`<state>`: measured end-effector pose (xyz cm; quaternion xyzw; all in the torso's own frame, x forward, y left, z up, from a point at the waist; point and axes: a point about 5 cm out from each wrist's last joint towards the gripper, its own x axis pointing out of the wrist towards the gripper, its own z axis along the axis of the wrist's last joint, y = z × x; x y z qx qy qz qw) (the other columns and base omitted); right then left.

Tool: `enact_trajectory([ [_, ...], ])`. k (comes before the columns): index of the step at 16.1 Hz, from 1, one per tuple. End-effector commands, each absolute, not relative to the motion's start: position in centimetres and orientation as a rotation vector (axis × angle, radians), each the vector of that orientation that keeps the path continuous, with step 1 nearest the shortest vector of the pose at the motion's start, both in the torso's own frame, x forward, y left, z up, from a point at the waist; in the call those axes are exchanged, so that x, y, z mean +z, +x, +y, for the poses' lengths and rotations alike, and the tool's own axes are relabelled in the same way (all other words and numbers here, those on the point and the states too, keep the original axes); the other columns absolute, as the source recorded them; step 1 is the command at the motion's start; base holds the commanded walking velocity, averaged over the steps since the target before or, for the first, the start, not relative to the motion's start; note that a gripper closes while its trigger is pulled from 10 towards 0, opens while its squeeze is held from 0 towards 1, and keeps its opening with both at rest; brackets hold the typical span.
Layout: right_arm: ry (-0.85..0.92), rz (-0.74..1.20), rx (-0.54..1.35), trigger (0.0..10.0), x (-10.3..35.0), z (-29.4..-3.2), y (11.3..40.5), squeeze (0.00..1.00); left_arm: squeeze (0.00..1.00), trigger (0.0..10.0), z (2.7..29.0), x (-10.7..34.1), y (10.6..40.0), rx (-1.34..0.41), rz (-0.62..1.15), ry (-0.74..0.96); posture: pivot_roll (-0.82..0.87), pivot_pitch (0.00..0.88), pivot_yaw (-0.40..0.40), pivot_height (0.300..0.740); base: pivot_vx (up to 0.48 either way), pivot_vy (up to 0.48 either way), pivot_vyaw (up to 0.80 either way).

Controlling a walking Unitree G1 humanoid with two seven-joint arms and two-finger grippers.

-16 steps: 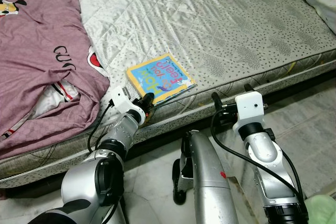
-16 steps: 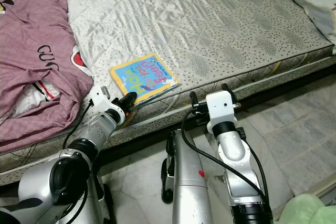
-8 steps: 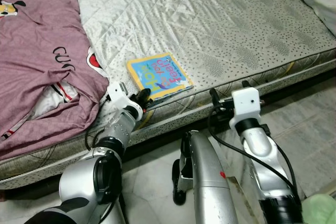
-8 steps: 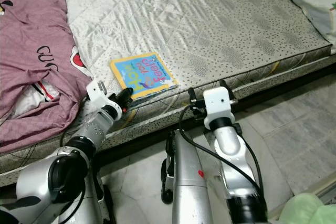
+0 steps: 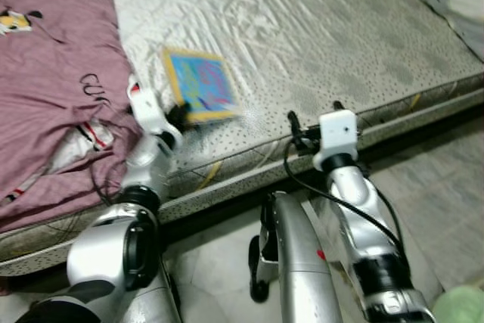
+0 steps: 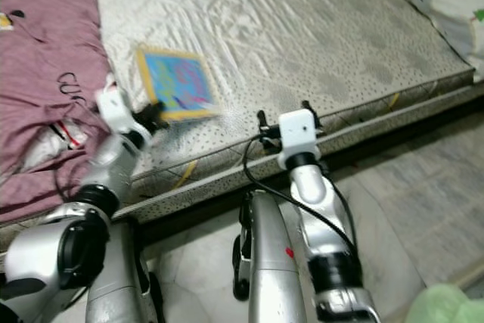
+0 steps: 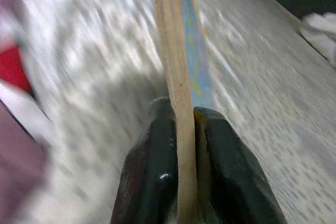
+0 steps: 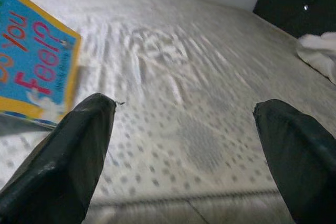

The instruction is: Clean up the room

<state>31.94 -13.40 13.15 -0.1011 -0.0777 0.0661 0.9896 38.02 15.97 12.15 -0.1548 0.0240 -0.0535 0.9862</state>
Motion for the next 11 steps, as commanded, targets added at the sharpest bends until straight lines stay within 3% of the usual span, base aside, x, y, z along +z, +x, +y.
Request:
enact_trajectory([
  [1, -0.190, -0.172, 0.136, 10.0, 13.3, -13.0, 32.4, 0.00, 0.00, 0.0, 16.7, 13.3, 38.3, -0.083, -0.007, -0.235, -0.01, 0.061, -0.023, 0.521, 0.000, 0.000, 0.00],
  [6, -0.125, -0.197, 0.132, 10.0, 13.8, -12.2, 33.7, 0.00, 0.00, 0.0, 17.3, 14.5, 38.0, -0.086, -0.077, -0.096, 0.02, 0.009, -0.001, 0.521, 0.000, 0.000, 0.00],
  [11, -0.017, -0.211, 0.155, 10.0, 14.2, -12.0, 34.3, 0.00, 0.00, 0.0, 18.0, 13.3, 35.4, -0.040, -0.105, -0.038, 0.05, 0.000, 0.006, 0.530, 0.000, 0.000, 0.00],
])
